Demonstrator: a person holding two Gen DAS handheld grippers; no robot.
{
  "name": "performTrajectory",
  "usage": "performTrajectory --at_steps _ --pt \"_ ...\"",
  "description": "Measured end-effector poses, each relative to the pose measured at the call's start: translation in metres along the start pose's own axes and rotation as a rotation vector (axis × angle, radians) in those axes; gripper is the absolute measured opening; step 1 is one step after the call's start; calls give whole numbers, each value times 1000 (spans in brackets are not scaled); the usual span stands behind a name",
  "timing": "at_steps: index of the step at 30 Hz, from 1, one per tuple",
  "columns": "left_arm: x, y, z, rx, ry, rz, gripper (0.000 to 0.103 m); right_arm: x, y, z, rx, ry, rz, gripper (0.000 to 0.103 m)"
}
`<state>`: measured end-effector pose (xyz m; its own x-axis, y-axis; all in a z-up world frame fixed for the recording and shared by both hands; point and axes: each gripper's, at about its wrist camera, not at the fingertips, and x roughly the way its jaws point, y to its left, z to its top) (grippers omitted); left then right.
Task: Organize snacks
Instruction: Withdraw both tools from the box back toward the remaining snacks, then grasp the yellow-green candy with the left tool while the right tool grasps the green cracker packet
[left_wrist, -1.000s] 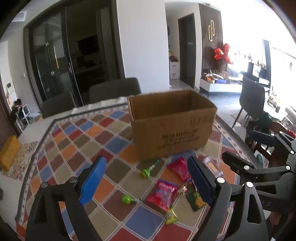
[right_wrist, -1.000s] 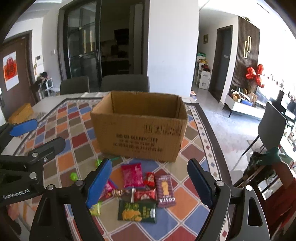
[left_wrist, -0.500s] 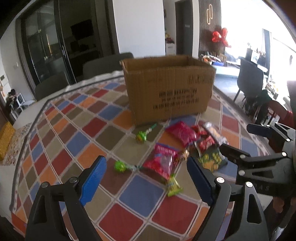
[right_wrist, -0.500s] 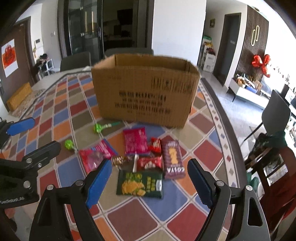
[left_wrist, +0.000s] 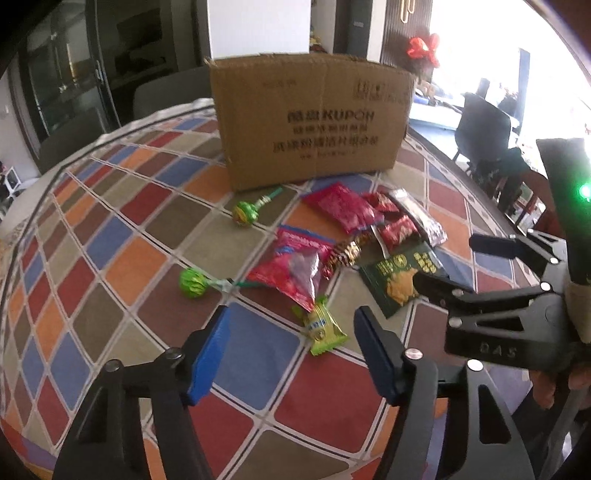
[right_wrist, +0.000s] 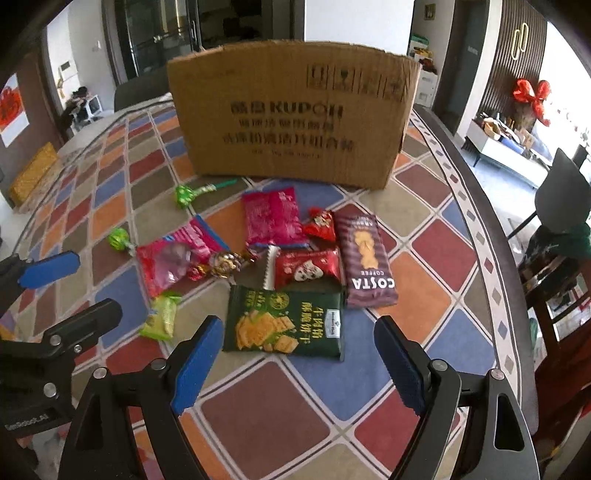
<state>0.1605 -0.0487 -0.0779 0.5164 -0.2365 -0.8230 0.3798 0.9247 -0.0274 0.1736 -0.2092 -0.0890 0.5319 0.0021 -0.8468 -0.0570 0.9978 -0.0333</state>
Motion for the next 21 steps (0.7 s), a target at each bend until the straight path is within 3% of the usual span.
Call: performTrajectory --at_steps 2,9,14,21 --pt "5 -1 -2 3 15 -16 63 4 0 -1 -2 11 -19 84" --pt "21 -6 -5 12 46 -69 61 16 2 1 -5 63 30 84" --pt "29 -9 -4 13 53 -60 60 30 5 1 -11 105 36 84" --pt "41 -6 -1 -16 76 -41 48 41 7 3 -8 132 19 84"
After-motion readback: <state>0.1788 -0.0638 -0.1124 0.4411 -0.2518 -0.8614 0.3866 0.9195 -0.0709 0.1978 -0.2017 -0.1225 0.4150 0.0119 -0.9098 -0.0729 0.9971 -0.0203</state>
